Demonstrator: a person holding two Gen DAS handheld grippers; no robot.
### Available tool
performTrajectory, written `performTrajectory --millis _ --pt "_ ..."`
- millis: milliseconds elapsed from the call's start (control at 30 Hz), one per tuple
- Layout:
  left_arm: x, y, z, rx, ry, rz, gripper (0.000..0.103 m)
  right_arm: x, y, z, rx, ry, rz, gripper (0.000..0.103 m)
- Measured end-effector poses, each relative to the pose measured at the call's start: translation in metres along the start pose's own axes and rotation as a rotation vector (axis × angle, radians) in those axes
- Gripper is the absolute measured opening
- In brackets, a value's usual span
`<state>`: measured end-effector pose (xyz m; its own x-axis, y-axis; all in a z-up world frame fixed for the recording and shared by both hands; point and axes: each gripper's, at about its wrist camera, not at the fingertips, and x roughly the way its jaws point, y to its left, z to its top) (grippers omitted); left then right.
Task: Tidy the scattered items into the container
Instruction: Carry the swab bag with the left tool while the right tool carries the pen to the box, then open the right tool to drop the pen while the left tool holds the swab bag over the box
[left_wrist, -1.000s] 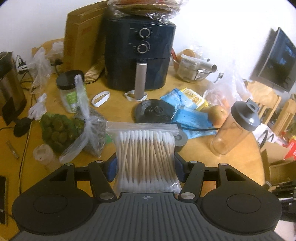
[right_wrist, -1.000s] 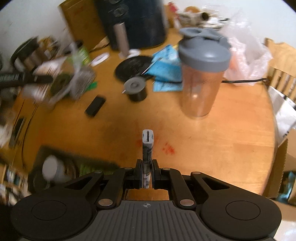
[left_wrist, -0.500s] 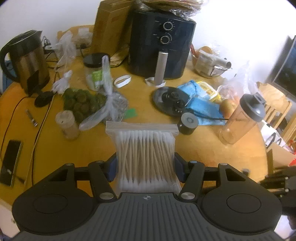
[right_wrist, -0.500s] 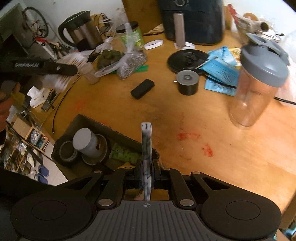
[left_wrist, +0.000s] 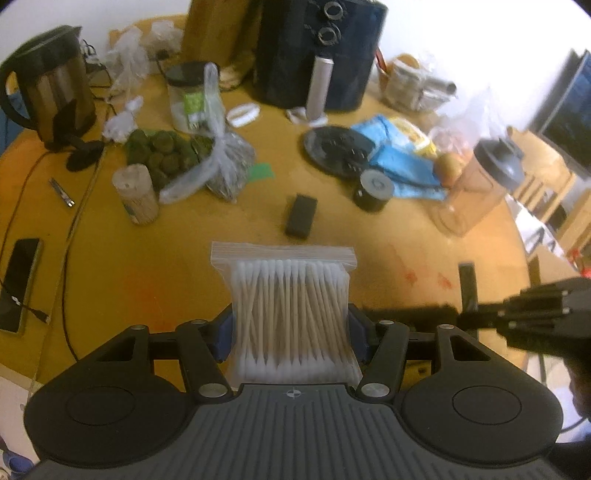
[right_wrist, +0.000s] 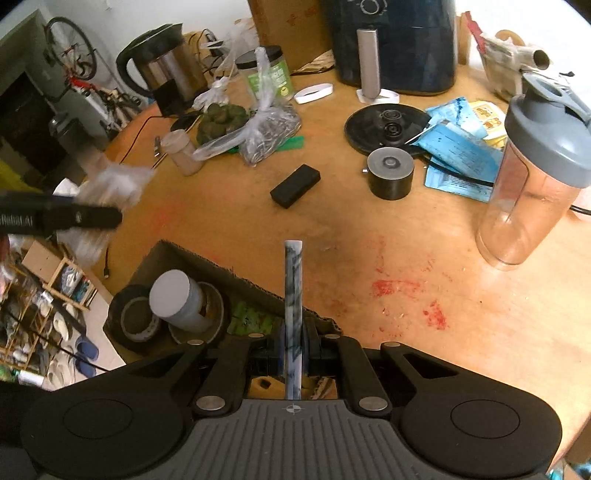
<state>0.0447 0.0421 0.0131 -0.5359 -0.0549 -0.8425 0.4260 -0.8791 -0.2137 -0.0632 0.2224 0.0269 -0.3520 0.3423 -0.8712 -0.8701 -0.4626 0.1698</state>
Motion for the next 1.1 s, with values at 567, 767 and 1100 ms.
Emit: performTrajectory --millis 567,767,1100 --pt "0.008 0.002 -0.017 0.084 0.057 -0.100 0.058 0.011 0.023 -0.029 0.328 0.058 -0.091 0.011" --pt "0.006 0.003 -0.016 0.087 0.055 -0.104 0.059 0.011 0.023 -0.038 0.358 0.065 -0.148 0.013" --pt "0.009 -0.007 -0.013 0.115 0.061 -0.105 0.059 -0.007 0.020 -0.041 0.398 -0.022 -0.200 0.071"
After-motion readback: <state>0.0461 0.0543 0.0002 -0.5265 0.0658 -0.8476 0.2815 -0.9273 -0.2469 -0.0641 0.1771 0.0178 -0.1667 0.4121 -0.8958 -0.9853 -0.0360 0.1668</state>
